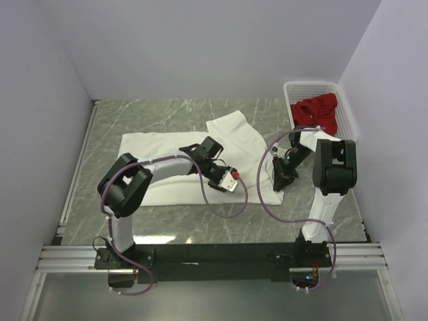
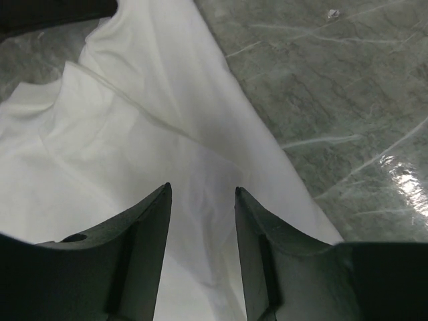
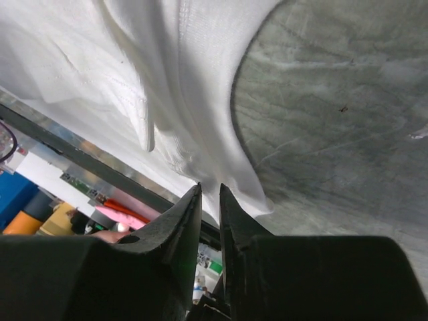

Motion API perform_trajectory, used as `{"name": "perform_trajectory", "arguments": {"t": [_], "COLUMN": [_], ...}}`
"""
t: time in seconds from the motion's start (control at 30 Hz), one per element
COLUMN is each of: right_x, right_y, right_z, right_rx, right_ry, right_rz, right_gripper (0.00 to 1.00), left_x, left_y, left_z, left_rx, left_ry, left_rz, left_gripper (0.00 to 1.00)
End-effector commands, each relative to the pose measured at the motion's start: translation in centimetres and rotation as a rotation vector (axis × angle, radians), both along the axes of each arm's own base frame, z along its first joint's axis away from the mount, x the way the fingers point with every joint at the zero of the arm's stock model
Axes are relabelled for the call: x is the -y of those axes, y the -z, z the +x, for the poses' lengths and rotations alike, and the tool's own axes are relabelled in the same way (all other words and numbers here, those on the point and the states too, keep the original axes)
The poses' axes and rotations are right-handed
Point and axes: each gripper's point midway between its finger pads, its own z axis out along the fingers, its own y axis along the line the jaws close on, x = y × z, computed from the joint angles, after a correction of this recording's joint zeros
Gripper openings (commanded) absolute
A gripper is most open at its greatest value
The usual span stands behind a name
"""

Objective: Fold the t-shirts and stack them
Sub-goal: Fold the tshirt

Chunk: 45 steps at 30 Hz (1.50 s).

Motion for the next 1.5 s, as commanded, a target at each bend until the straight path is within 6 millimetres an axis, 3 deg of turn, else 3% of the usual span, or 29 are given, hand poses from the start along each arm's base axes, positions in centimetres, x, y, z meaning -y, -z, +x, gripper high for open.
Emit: {"name": "perform_trajectory", "arguments": {"t": [0.0,0.17,0.37,0.63,0.77,0.93,1.17,1.27,1.4,1.47], "right_x": [0.0,0.2,0.2,0.3,0.5,0.7,0.9,0.9,0.8,0.8], "right_y": [0.4,0.6,0.8,0.8,0.9,1.0,1.2,1.1,0.7,0.5], "right_z": [0.2,-0.1,0.0,0.0,0.0,-0.2,-0.1,-0.1,0.0,0.1], "right_rx": [0.01,0.004,0.002,-0.001,0.001,0.004,0.012,0.016,0.027,0.032], "right_ry": [0.018,0.02,0.021,0.015,0.01,0.001,-0.002,-0.005,-0.003,-0.002], "right_rz": [-0.007,-0.02,-0.02,-0.025,-0.034,-0.045,-0.057,-0.058,-0.053,-0.05], "right_gripper": [0.24,0.24,0.23,0.23,0.23,0.23,0.22,0.22,0.22,0.22], "left_x": [1.5,1.8,2.3,2.4,2.2,0.9,-0.7,-0.5,-2.4,-3.4], "left_y": [-0.9,1.3,1.9,1.4,-0.1,-2.1,-2.1,-2.3,-3.4,-3.7], "left_z": [0.2,-0.6,-0.1,-0.1,0.5,4.0,7.4,10.1,15.0,16.5], "left_rx": [0.093,0.101,0.079,0.068,0.052,-0.023,-0.046,-0.063,-0.102,-0.124], "left_ry": [0.097,0.159,0.157,0.149,0.105,-0.051,-0.194,-0.34,-0.584,-0.669], "left_rz": [-0.031,0.024,0.047,0.036,-0.001,-0.045,-0.044,-0.071,-0.124,-0.135], "left_gripper": [0.48,0.43,0.41,0.01,0.0,0.0,0.02,0.07,0.06,0.07]}}
